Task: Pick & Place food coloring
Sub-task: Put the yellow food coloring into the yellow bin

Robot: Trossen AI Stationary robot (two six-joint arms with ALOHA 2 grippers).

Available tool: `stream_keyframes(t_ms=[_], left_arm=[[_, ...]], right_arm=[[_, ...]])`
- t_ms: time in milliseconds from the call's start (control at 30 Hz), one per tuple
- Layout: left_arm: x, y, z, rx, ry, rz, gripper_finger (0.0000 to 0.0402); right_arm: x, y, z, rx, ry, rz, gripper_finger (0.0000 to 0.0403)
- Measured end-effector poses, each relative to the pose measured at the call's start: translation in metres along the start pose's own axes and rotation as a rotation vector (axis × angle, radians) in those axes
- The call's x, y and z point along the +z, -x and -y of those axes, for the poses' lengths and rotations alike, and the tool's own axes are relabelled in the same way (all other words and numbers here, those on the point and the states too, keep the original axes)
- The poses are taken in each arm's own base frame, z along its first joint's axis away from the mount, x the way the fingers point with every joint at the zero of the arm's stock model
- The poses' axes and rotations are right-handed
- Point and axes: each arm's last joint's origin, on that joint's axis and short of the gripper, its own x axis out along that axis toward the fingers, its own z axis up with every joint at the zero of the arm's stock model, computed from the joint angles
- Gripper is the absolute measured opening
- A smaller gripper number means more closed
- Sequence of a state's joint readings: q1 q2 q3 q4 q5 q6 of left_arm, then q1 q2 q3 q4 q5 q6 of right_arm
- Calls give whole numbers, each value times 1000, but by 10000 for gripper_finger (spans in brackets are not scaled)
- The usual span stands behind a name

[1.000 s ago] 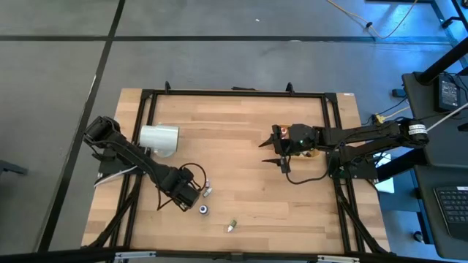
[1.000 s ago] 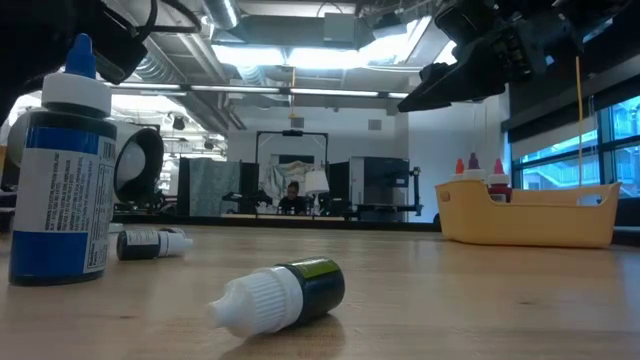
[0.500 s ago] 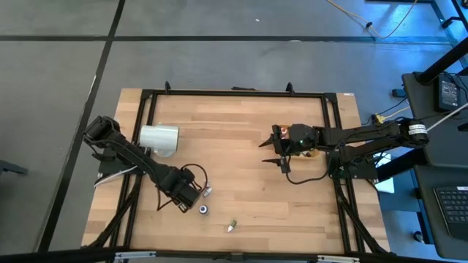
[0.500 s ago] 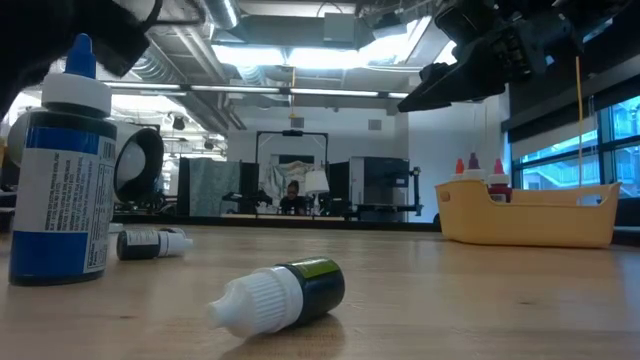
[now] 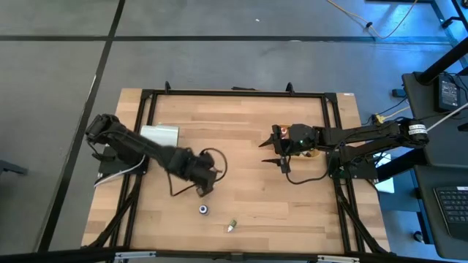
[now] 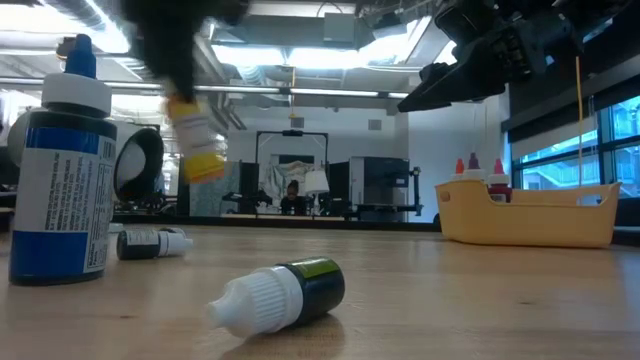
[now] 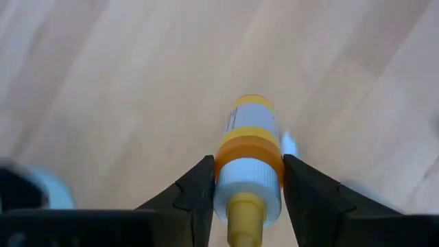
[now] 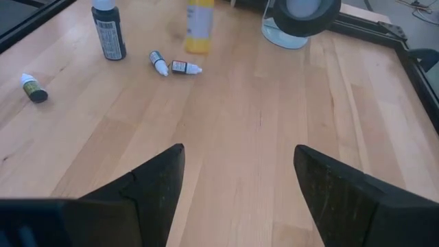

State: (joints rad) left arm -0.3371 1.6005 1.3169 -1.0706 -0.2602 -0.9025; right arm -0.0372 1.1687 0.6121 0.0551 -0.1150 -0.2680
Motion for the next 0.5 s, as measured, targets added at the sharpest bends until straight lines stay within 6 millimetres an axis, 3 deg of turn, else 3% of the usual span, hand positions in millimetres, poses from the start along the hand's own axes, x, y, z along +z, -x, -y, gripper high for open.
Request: stream_keyframes(t_ms=[167, 500], left_arm=[[40, -8, -11, -89, -126, 77, 141], [104, -39, -18, -76, -358, 23, 140]], right_arm=[[0, 0, 0, 0, 2, 0, 277], [0, 0, 0, 0, 2, 0, 277]])
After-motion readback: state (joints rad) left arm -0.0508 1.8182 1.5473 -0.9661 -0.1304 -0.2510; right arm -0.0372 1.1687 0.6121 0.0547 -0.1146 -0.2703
